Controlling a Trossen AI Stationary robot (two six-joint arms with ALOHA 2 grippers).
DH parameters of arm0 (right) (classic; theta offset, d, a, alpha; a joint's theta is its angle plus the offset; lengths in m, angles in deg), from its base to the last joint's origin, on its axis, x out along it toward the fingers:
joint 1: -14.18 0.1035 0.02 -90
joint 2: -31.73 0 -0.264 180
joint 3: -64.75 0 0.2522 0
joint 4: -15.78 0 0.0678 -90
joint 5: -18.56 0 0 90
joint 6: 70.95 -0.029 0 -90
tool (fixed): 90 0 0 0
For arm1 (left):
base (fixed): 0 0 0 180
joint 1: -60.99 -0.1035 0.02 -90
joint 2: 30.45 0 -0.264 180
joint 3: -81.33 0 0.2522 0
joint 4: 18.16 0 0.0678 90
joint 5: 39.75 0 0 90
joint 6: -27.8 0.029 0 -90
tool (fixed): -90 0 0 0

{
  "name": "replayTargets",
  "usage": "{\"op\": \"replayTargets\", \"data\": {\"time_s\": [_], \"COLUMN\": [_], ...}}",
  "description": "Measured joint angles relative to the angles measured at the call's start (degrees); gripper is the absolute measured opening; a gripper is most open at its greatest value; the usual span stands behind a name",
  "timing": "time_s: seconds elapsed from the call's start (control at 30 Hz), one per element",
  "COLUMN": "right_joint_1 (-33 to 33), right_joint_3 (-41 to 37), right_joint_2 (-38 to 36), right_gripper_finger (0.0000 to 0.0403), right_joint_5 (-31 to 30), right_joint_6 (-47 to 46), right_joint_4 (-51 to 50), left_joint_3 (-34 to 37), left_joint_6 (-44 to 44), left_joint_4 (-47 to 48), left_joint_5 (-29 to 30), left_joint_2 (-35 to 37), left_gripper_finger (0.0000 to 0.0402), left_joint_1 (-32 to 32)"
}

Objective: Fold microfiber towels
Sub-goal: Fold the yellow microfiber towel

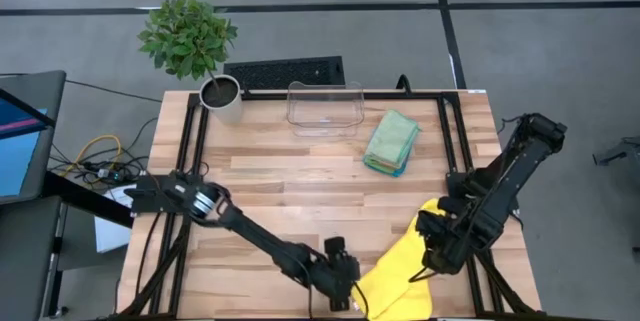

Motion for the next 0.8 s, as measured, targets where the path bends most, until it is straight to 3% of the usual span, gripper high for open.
{"op": "replayTargets", "data": {"time_s": [0.2, 0.53, 0.63, 0.8], "right_joint_1": [2.8, 5.8, 6.2, 6.2], "right_joint_3": [0.0, 0.0, 0.0, -0.1], "right_joint_2": [0.0, 0.0, 0.2, 0.8], "right_gripper_finger": [0.0119, 0.0119, 0.0119, 0.0119], "right_joint_5": [-2.4, -6.1, -7.2, -10.3], "right_joint_6": [-1.1, -2.1, -2.1, -1.8], "right_joint_4": [0.9, 2.2, 2.2, 1.6], "left_joint_3": [-10.2, -10.9, -10.9, -11.1], "left_joint_6": [-4.2, -11.9, -12.7, -12.8], "left_joint_4": [6.9, 9.1, 10.6, 12.0], "left_joint_5": [4.1, 0.6, -2.6, -3.5], "left_joint_2": [-7.4, -9.3, -9.0, -8.8], "left_gripper_finger": [0.0212, 0.0200, 0.0157, 0.0033], "left_joint_1": [2.1, 2.1, 1.5, 0.9]}}
